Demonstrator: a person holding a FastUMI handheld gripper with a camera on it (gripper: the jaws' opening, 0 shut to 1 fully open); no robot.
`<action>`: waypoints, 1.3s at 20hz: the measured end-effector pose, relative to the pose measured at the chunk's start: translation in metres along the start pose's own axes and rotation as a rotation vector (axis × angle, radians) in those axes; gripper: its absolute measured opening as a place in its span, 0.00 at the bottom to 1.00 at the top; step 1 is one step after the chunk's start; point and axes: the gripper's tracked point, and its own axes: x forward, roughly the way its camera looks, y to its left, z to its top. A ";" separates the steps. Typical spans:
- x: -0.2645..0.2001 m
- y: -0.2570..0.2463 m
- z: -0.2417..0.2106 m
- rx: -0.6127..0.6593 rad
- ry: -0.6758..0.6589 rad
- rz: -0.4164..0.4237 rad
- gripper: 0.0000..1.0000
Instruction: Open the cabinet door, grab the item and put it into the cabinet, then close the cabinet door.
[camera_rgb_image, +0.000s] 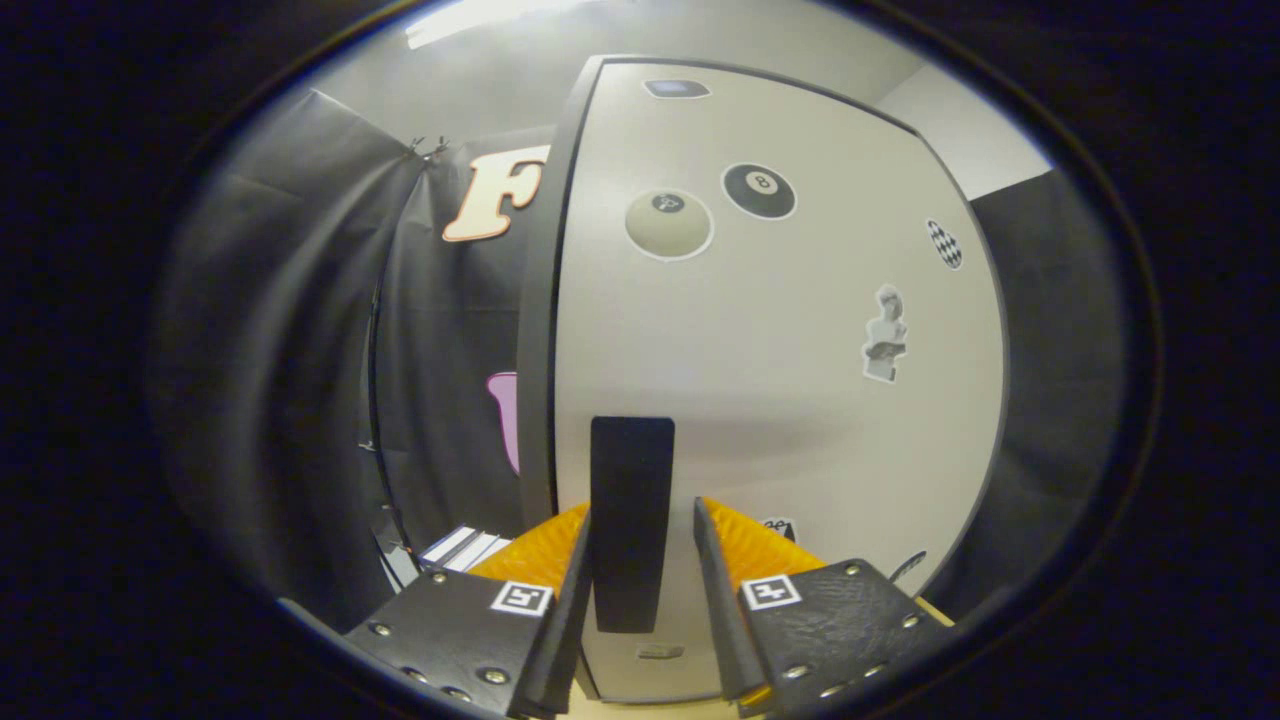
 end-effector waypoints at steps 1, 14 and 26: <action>-0.002 0.003 0.001 0.004 -0.002 0.015 0.54; -0.018 -0.002 -0.003 0.024 0.029 0.024 0.17; -0.088 -0.031 0.007 0.062 0.078 0.087 0.17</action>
